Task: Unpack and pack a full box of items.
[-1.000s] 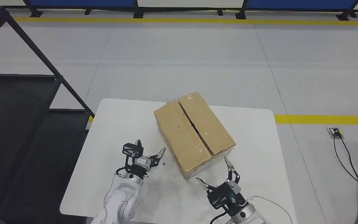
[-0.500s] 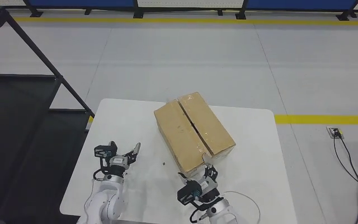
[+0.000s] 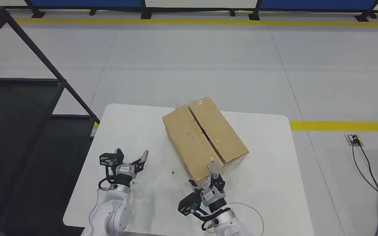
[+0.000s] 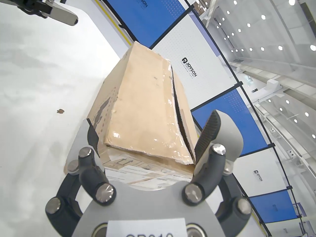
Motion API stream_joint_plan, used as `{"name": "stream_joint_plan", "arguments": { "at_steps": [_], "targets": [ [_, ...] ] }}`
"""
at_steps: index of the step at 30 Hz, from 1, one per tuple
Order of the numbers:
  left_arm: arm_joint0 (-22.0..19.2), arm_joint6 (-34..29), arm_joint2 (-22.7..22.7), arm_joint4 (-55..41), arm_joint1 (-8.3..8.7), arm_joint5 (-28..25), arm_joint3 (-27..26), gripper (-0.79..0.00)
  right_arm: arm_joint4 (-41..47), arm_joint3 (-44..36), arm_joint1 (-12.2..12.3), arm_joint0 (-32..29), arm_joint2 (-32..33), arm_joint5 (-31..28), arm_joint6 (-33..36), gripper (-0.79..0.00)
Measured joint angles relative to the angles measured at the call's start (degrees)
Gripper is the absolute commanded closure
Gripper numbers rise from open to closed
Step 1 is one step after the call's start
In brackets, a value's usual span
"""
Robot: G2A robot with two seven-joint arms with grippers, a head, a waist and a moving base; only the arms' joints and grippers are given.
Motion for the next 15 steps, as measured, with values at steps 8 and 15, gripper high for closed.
{"name": "stream_joint_plan", "arguments": {
  "at_steps": [8,15],
  "targets": [
    [0.0,0.0,0.0,0.0,0.00,0.0,0.0,-0.785,0.7,-0.3,-0.2,-0.7,3.0,0.0,1.6,-0.785],
    [0.0,0.0,0.0,0.0,0.00,0.0,0.0,-0.785,2.5,-1.0,-0.2,-2.0,6.2,-0.2,1.5,-0.785]
  ]
}}
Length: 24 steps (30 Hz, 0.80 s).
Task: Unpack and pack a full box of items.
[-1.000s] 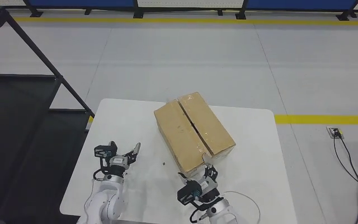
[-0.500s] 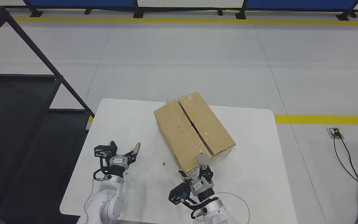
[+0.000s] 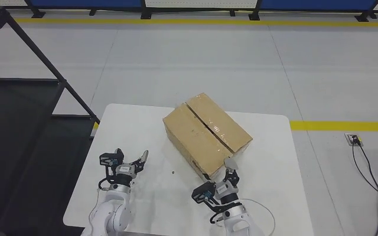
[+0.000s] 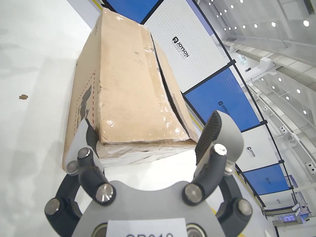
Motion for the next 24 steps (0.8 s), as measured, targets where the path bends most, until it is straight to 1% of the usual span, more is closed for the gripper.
{"name": "stream_joint_plan", "arguments": {
  "at_steps": [10,16,24],
  "targets": [
    [0.0,0.0,0.0,0.0,0.00,0.0,0.0,-0.785,1.9,-1.0,-0.1,-1.7,3.5,-0.1,-0.6,-0.785],
    [0.0,0.0,0.0,0.0,0.00,0.0,0.0,-0.785,5.2,-1.3,0.0,-2.3,6.3,-1.1,-1.7,-0.785],
    [0.0,0.0,0.0,0.0,0.00,0.0,0.0,-0.785,10.0,-2.5,0.3,-3.5,10.8,-4.9,-4.7,-0.785]
  ]
}}
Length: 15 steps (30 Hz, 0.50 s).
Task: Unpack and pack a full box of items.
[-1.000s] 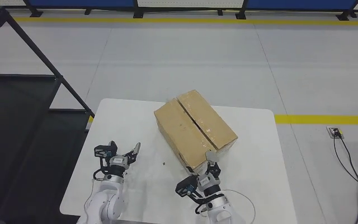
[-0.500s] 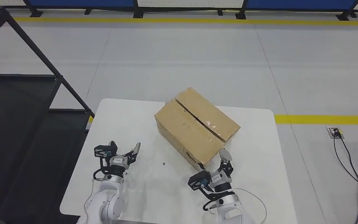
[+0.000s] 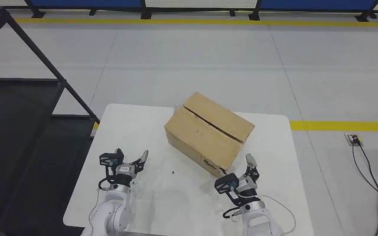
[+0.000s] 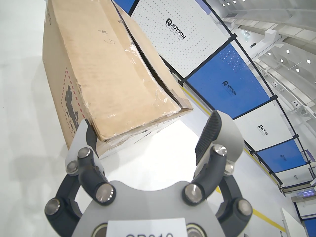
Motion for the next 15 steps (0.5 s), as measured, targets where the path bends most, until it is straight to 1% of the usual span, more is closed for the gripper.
{"name": "stream_joint_plan", "arguments": {
  "at_steps": [7,15],
  "targets": [
    [0.0,0.0,0.0,0.0,0.00,0.0,0.0,-0.785,3.1,0.3,0.2,0.0,3.5,-2.7,-0.7,-0.785],
    [0.0,0.0,0.0,0.0,0.00,0.0,0.0,-0.785,6.0,-0.7,0.4,-0.8,7.5,-3.2,-1.2,-0.785]
  ]
}}
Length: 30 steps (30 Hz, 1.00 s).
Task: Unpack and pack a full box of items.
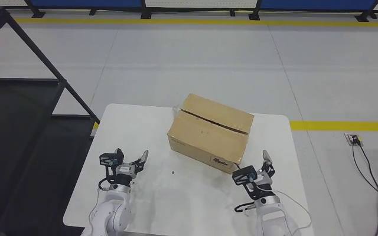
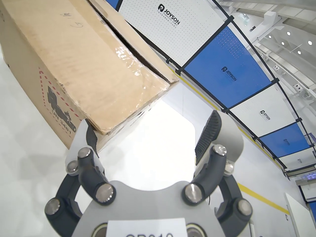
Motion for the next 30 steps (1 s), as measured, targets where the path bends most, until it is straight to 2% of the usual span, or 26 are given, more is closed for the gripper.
{"name": "stream_joint_plan", "arguments": {
  "at_steps": [2,6,10,19,25,30],
  "targets": [
    [0.1,0.0,-0.1,0.1,0.01,-0.2,-0.2,-0.785,1.8,-1.2,0.1,-0.6,0.7,-1.1,-1.2,-0.785],
    [0.5,-0.1,-1.2,0.7,0.18,-1.2,-1.0,-0.785,10.0,-5.1,0.3,-2.5,2.2,-7.7,-6.9,-0.785],
    [-1.4,-0.7,-1.6,1.5,0.17,-1.5,-0.1,-0.785,17.7,-8.4,0.5,-3.9,4.2,-13.2,-9.8,-0.785],
    [-9.9,-3.2,0.0,4.0,-0.17,-3.9,5.5,-0.785,18.2,-9.6,0.6,-4.2,4.7,-13.1,-9.0,-0.785],
    [-9.9,-3.2,0.0,4.2,-0.16,-3.8,5.5,-0.785,20.2,-8.5,0.5,-3.0,4.2,-14.2,-7.5,-0.785],
    [-10.9,-3.5,0.2,3.7,-0.32,-4.3,7.1,-0.785,29.6,-3.0,-0.1,3.4,4.5,-13.6,-1.3,-0.785]
  ]
}}
